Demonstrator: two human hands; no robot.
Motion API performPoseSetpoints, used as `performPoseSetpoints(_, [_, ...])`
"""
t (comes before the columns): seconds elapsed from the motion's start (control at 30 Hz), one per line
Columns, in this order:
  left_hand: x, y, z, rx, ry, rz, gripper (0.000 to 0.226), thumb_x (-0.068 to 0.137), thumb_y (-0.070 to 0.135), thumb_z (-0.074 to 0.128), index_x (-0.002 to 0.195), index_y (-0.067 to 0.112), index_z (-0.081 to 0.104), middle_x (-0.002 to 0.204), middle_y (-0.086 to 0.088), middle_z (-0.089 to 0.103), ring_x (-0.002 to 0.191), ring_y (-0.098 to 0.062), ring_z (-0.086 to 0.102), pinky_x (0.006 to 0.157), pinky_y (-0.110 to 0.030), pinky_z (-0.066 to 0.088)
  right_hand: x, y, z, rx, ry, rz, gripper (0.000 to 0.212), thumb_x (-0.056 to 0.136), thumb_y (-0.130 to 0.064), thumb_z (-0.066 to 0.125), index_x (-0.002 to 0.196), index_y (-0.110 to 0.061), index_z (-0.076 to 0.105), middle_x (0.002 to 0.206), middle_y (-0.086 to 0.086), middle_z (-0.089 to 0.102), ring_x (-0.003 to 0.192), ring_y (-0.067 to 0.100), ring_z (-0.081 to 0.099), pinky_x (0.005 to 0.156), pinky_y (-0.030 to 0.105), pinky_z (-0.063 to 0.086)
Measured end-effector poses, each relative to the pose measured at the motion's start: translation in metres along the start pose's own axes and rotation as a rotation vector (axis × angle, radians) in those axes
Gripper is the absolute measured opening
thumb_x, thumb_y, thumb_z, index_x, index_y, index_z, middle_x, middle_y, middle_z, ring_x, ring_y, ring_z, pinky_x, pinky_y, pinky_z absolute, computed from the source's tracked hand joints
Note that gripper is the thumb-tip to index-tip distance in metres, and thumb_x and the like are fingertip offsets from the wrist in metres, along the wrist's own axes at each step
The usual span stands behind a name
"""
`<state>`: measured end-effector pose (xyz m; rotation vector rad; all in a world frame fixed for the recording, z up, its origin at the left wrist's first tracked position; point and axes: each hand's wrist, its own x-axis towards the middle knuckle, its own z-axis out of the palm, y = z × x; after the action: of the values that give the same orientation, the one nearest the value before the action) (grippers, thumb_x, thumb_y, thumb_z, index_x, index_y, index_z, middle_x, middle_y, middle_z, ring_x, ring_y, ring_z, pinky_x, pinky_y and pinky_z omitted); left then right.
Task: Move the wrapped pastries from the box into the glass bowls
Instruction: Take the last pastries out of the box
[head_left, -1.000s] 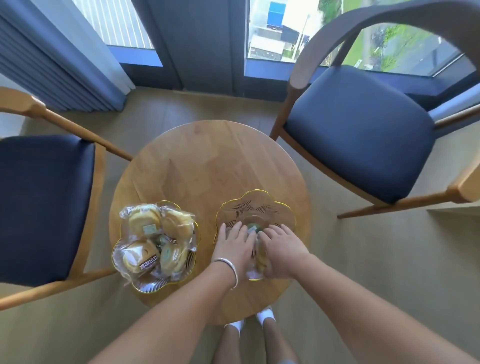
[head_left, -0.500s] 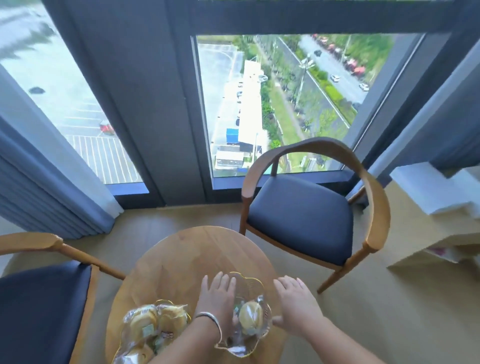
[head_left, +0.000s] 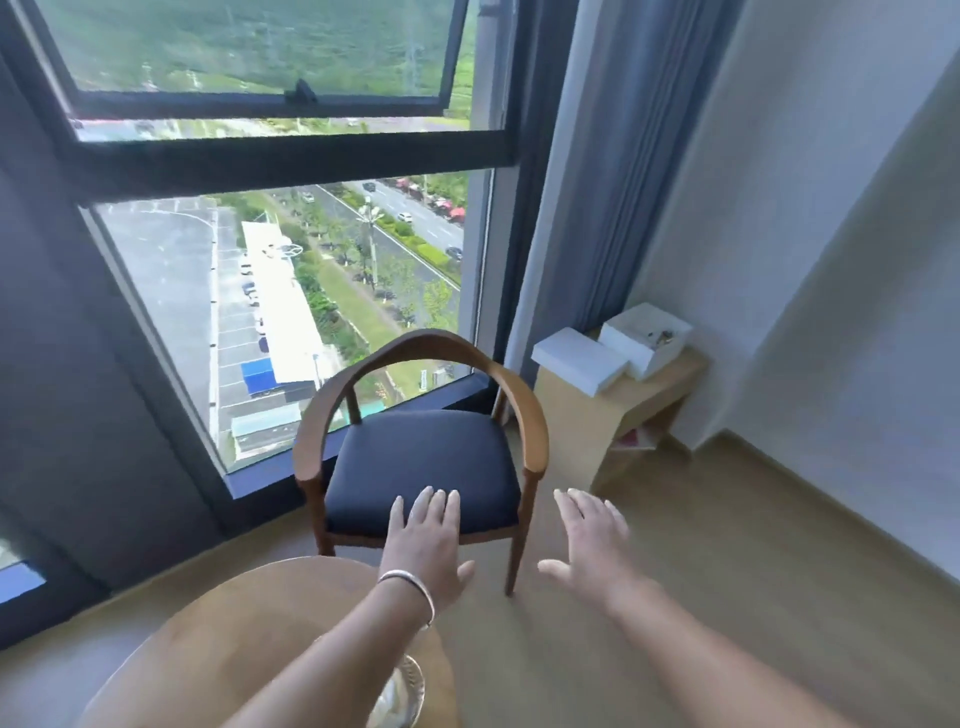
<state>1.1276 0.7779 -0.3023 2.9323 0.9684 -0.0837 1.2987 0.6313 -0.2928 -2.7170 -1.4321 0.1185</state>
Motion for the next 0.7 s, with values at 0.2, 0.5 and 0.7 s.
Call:
performPoseSetpoints(0.2, [0.043,0.11,-0.023,-0.027,0.054,0.26,0.086,0.09,0.056,0.041,0.151,0.016,-0.005,0.161,-0.002,0.007,0.147,-0.022,-0.002,0.117,-0.05,-0.001,-0.047,0.105,-0.038,-0.001,0.122,0.266,0.097,0.08,-0.061,0.062,0.153,-0.019,0.015,0.158,0.005,0.023,0.146,0.017,0.018,0.119,0.037,0.009])
performPoseSetpoints(0.5, [0.106,0.274,-0.036,-0.007,0.157,0.57,0.09,0.087,0.059,0.042,0.151,0.017,-0.007,0.16,-0.003,0.009,0.147,-0.022,0.0,0.117,-0.049,-0.002,-0.098,0.247,-0.052,0.051,0.198,0.567,0.094,0.082,-0.058,0.062,0.153,-0.024,0.011,0.161,0.006,0.015,0.145,0.023,0.02,0.12,0.037,0.012])
performPoseSetpoints(0.7, [0.154,0.356,-0.037,0.061,0.171,0.656,0.09,0.088,0.058,0.042,0.151,0.017,-0.006,0.161,-0.004,0.006,0.146,-0.022,-0.005,0.117,-0.049,-0.005,-0.094,0.328,-0.05,0.076,0.24,0.645,0.095,0.081,-0.058,0.064,0.153,-0.024,0.012,0.161,0.006,0.016,0.141,0.029,0.026,0.117,0.039,0.016])
